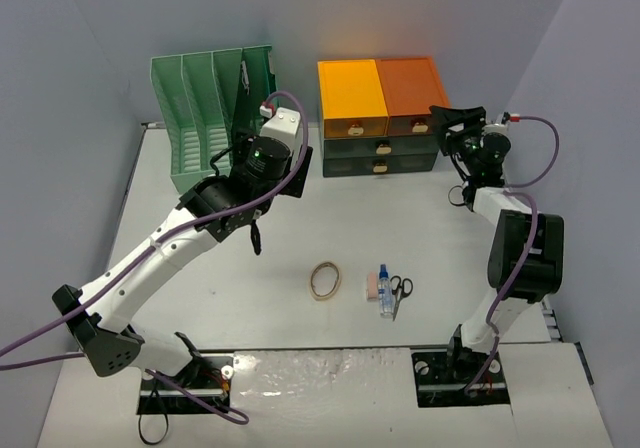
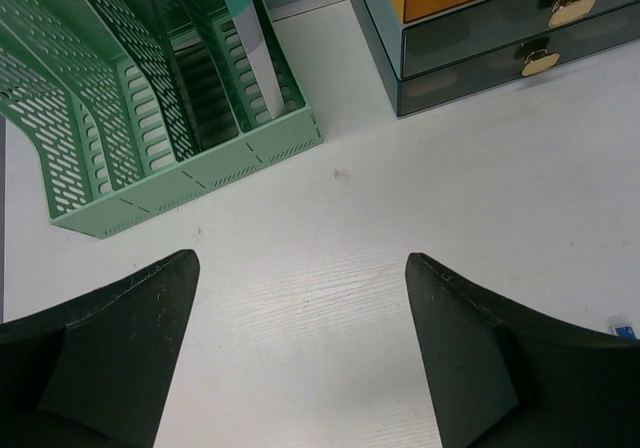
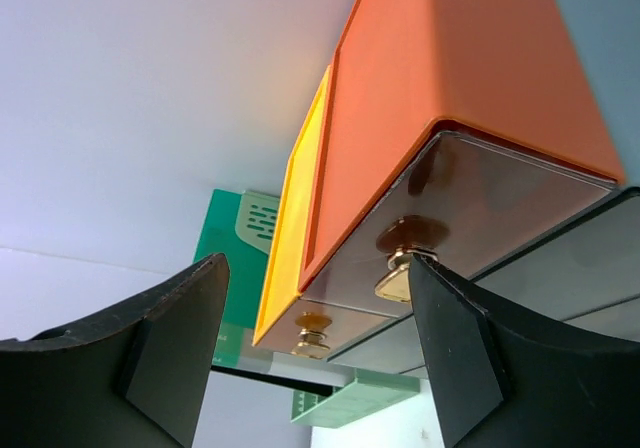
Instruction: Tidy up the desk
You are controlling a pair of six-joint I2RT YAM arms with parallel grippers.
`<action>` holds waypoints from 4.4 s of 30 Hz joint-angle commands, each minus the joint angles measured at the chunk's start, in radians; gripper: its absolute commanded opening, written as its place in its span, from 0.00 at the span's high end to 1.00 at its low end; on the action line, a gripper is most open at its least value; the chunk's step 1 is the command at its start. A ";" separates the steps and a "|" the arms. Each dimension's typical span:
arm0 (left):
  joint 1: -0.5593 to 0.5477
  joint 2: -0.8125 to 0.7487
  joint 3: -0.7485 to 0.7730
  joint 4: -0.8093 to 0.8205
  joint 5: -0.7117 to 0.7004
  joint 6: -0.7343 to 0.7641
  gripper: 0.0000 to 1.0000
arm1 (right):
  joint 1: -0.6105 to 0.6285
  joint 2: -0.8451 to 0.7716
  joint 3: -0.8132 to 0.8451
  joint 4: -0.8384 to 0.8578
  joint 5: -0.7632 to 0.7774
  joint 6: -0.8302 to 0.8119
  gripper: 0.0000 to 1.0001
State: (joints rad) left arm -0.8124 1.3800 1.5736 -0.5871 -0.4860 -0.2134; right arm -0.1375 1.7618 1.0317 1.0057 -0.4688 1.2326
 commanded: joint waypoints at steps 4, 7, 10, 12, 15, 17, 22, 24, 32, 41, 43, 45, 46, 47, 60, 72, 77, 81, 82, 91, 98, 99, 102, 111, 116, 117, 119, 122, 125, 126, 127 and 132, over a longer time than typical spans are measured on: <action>-0.007 -0.036 0.025 0.036 -0.005 -0.004 0.18 | 0.003 0.067 0.000 0.305 -0.062 0.194 0.34; -0.007 -0.033 0.023 0.036 -0.005 -0.006 0.18 | 0.003 0.065 -0.012 0.317 -0.059 0.217 0.34; -0.007 -0.032 0.019 0.039 -0.005 -0.007 0.18 | 0.003 0.041 -0.027 0.289 -0.053 0.219 0.34; -0.007 -0.032 0.017 0.042 -0.006 -0.006 0.18 | 0.004 0.032 -0.031 0.274 -0.051 0.214 0.34; -0.007 -0.027 0.018 0.048 -0.004 -0.006 0.18 | 0.006 0.028 -0.028 0.255 -0.055 0.210 0.34; -0.007 -0.020 0.020 0.052 -0.003 -0.005 0.18 | 0.007 0.027 -0.030 0.251 -0.056 0.214 0.35; -0.006 -0.010 0.030 0.053 0.001 -0.003 0.18 | 0.013 0.032 -0.030 0.240 -0.052 0.222 0.37; -0.006 -0.009 0.033 0.054 0.001 -0.002 0.18 | 0.016 0.034 -0.037 0.247 -0.050 0.232 0.37; -0.007 -0.001 0.040 0.052 0.001 0.005 0.18 | 0.020 0.034 -0.036 0.208 -0.053 0.223 0.37; -0.007 0.005 0.043 0.055 0.001 0.008 0.18 | 0.025 0.042 -0.036 0.174 -0.045 0.203 0.37; -0.007 0.005 0.043 0.055 0.000 0.008 0.18 | 0.028 0.053 -0.028 0.174 -0.040 0.201 0.37; -0.006 0.005 0.044 0.053 -0.001 0.010 0.18 | 0.031 0.065 -0.010 0.171 -0.041 0.199 0.38; -0.007 0.004 0.043 0.051 -0.002 0.011 0.18 | 0.031 0.073 0.001 0.166 -0.042 0.198 0.38; -0.007 0.003 0.043 0.050 -0.002 0.011 0.18 | 0.032 0.080 0.011 0.161 -0.042 0.196 0.39; -0.007 -0.011 0.033 0.047 -0.018 0.016 0.18 | 0.056 0.154 0.100 0.140 -0.050 0.209 0.55; -0.007 -0.018 0.020 0.060 -0.014 0.008 0.18 | 0.059 0.047 0.037 0.054 -0.057 0.148 1.00; -0.007 -0.018 0.014 0.071 -0.008 0.008 0.18 | 0.059 -0.069 -0.032 -0.037 -0.068 0.090 1.00; -0.007 -0.016 0.013 0.079 -0.001 0.004 0.18 | 0.058 -0.170 -0.071 -0.146 -0.081 0.060 1.00; -0.007 -0.016 0.013 0.081 0.000 0.005 0.18 | 0.058 -0.183 -0.077 -0.163 -0.083 0.052 1.00; -0.007 -0.019 0.014 0.097 0.008 0.003 0.18 | 0.059 -0.314 -0.077 -0.520 -0.083 -0.045 1.00; -0.007 -0.026 0.013 0.102 0.015 -0.004 0.18 | 0.063 -0.336 -0.070 -0.647 -0.071 -0.086 1.00; -0.007 -0.028 0.013 0.104 0.014 -0.004 0.18 | 0.063 -0.338 -0.070 -0.664 -0.069 -0.097 1.00; -0.007 -0.029 0.015 0.102 0.016 -0.006 0.18 | 0.064 -0.326 -0.061 -0.705 -0.077 -0.116 0.87; -0.007 -0.036 0.023 0.098 0.015 -0.003 0.18 | 0.077 -0.292 -0.002 -0.839 -0.095 -0.183 0.41; -0.007 -0.043 0.021 0.094 0.015 0.000 0.18 | 0.085 -0.333 0.036 -0.983 -0.084 -0.268 0.30; -0.007 -0.044 0.021 0.092 0.016 -0.001 0.19 | 0.090 -0.340 0.051 -1.032 -0.075 -0.300 0.30; -0.007 -0.047 0.016 0.090 0.017 -0.005 0.18 | 0.106 -0.356 0.080 -1.173 -0.041 -0.381 0.30; -0.007 -0.056 0.006 0.085 0.016 -0.011 0.18 | 0.142 -0.401 0.099 -1.335 0.029 -0.537 0.30; -0.007 -0.059 0.000 0.071 0.011 -0.021 0.18 | 0.208 -0.446 0.082 -1.457 0.114 -0.633 0.32; -0.007 -0.059 0.000 0.069 0.009 -0.024 0.18 | 0.244 -0.452 0.066 -1.481 0.130 -0.674 0.35; -0.007 -0.058 -0.001 0.066 0.007 -0.026 0.18 | 0.252 -0.456 0.062 -1.505 0.143 -0.683 0.35; -0.007 -0.065 -0.016 0.068 0.002 -0.034 0.18 | 0.446 -0.501 -0.017 -1.596 0.251 -0.727 0.49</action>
State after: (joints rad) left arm -0.8124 1.3640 1.5518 -0.5487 -0.4687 -0.2217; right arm 0.1876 1.3180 1.0709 -0.4717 -0.3378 0.5873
